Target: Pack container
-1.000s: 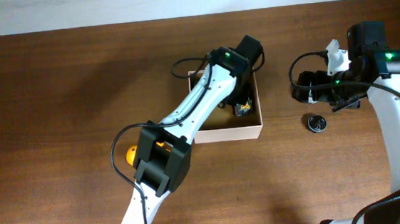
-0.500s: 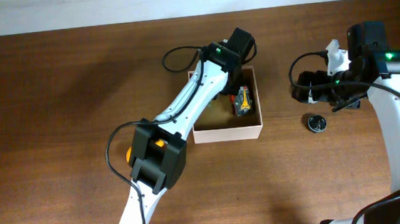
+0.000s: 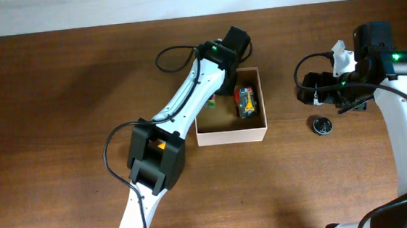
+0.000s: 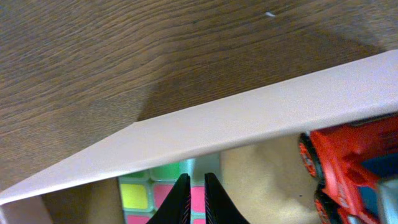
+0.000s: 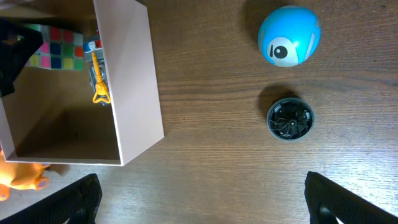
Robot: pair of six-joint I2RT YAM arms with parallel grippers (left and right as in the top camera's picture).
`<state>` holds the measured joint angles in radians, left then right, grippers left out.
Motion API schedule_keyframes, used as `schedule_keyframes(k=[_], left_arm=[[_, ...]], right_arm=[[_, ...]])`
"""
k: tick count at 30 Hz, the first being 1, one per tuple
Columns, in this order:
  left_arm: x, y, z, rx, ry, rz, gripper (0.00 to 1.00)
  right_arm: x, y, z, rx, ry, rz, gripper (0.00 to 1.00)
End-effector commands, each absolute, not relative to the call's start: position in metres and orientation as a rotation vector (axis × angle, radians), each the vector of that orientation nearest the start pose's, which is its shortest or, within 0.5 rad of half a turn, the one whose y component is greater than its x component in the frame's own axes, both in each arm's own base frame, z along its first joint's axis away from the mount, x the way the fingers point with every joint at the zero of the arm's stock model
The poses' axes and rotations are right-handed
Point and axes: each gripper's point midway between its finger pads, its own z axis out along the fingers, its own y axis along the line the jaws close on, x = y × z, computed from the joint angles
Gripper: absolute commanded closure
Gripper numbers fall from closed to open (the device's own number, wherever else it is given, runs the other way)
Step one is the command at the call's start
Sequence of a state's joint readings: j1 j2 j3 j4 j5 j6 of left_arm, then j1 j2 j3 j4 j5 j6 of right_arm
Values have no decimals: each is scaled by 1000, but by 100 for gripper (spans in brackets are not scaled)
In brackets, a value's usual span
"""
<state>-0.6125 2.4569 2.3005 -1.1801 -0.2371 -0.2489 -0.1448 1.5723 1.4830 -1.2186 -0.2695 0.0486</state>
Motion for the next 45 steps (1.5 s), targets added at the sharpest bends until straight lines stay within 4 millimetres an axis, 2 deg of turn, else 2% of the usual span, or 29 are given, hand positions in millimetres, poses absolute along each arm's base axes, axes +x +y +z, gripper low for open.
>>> schedule_keyframes(k=[1, 9, 20, 26, 35, 41, 45], left_arm=[[459, -271, 78, 498, 2760, 178, 92], [451, -289, 78, 589, 2733, 170, 92], [453, -301, 58, 602, 2751, 101, 92], [450, -300, 36, 616, 2788, 123, 92], [454, -294, 36, 591, 2784, 150, 92], [459, -283, 38, 499, 2770, 235, 92], [458, -268, 41, 338, 2771, 334, 92]], right_arm=[[337, -8, 185, 225, 2829, 343, 1], [337, -8, 185, 226, 2830, 339, 1], [337, -8, 185, 226, 2829, 338, 1], [337, -8, 185, 226, 2830, 339, 1], [337, -8, 185, 226, 2830, 338, 1], [337, -8, 185, 226, 2829, 339, 1], [337, -8, 185, 226, 2829, 338, 1]])
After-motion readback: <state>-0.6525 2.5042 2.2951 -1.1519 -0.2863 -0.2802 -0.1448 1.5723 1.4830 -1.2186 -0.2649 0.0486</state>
